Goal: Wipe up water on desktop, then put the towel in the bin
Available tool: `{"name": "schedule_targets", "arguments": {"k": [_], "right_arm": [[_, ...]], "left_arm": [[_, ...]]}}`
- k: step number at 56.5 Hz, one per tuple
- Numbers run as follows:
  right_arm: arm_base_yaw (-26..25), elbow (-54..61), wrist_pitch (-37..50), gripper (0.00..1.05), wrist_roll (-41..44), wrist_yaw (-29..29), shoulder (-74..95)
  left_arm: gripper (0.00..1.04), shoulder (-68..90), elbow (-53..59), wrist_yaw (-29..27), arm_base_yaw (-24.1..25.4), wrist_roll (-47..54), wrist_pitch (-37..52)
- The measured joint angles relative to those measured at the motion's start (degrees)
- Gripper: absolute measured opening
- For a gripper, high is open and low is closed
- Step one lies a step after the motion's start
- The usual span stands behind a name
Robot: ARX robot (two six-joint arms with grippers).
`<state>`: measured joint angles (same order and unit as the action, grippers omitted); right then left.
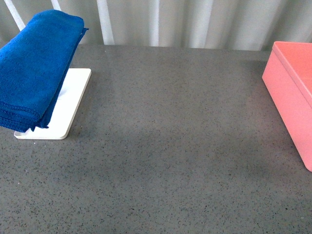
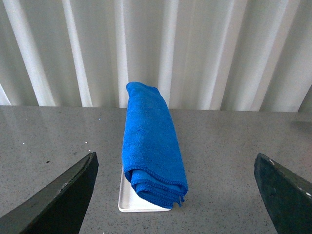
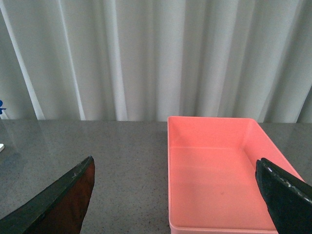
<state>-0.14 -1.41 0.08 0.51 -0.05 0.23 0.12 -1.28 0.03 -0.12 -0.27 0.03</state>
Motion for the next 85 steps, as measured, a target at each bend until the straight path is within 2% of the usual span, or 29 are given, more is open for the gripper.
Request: {"name": "schedule_targets", "arguments": {"k": [72,73,78,80,85], "right_arm": [[0.0,0.0,0.0,0.98,0.0,0.0,0.0],[0.0,0.0,0.0,0.98,0.0,0.0,0.0],[0.0,0.0,0.0,0.98,0.0,0.0,0.0],[0.0,0.0,0.0,0.98,0.0,0.0,0.0],[0.0,0.0,0.0,0.98,0.0,0.0,0.0]], "left_arm": [[0.98,0.0,0.0,0.0,0.0,0.0,0.0],[0.98,0.3,-0.1,-0.6,-0.1,-0.6,-0.3],[0.98,7.5,-4.9,-10.0,-2.0,-12.7,-13.9],[0.98,9.5,-5.6,-10.1,-1.3,-18.4,-16.1],[0.98,11.9,-6.5,-7.5,1.1,-23.1,-14.1]]}}
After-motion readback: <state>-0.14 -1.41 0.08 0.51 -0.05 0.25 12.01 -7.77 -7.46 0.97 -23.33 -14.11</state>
